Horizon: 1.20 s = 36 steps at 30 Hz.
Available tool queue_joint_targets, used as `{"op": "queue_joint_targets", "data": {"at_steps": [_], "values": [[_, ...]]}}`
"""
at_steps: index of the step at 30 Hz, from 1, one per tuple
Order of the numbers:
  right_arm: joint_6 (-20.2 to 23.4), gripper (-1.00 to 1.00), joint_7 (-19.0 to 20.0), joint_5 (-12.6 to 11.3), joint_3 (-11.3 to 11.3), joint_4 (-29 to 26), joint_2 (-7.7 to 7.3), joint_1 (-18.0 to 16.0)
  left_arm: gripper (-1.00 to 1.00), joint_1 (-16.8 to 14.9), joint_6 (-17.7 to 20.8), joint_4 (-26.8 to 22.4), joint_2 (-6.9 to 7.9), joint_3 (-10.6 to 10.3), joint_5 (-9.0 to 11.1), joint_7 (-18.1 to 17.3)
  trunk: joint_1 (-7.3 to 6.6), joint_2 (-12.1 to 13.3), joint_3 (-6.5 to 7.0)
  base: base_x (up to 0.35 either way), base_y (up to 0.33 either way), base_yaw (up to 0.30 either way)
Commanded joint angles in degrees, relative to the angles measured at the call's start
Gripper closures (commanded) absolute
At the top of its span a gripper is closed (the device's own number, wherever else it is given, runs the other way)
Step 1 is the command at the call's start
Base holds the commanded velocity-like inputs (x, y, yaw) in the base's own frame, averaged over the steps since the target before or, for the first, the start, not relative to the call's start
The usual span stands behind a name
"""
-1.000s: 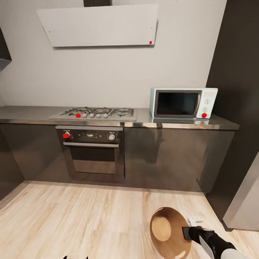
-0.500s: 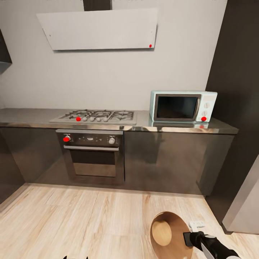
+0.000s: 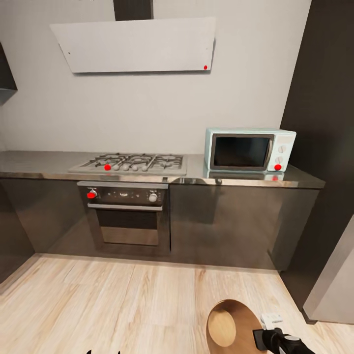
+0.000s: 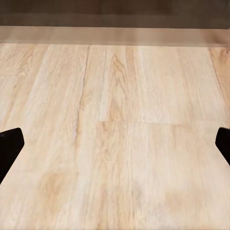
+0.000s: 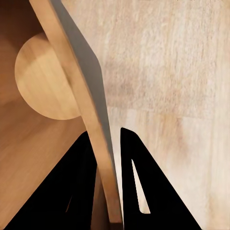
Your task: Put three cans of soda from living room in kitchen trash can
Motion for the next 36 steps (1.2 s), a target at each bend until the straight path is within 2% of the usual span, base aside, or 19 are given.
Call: {"op": "queue_joint_targets", "data": {"at_steps": [1, 10, 26, 36], "values": [[-0.03, 1.0, 0.31, -0.37, -0.44, -0.12, -0.01, 0.05, -1.0, 0.0, 0.01, 0.01, 0.0, 0.0, 0.0, -0.01, -0.23, 0.41, 0.19, 0.0, 0.0, 0.0], [-2.85, 1.0, 0.36, -0.45, -0.43, 0.0, -0.69, 1.46, -1.0, -0.16, 0.03, 0.1, 0.0, 0.0, -0.08, 0.02, -2.21, 4.02, 1.81, 0.0, 0.0, 0.0], [-3.68, 1.0, 0.57, -0.49, -0.44, -0.44, -1.22, 3.04, -1.0, -0.26, -0.04, 1.63, 0.03, 0.0, 0.03, -0.11, -5.72, 10.44, 4.68, 0.0, 0.0, 0.0], [-8.07, 1.0, 0.66, -0.73, -0.4, -0.16, -0.99, 5.47, -1.0, -0.26, 0.04, 1.76, 0.69, 0.04, 0.0, -0.23, -7.92, 14.45, 6.48, 0.0, 0.0, 0.0]]}}
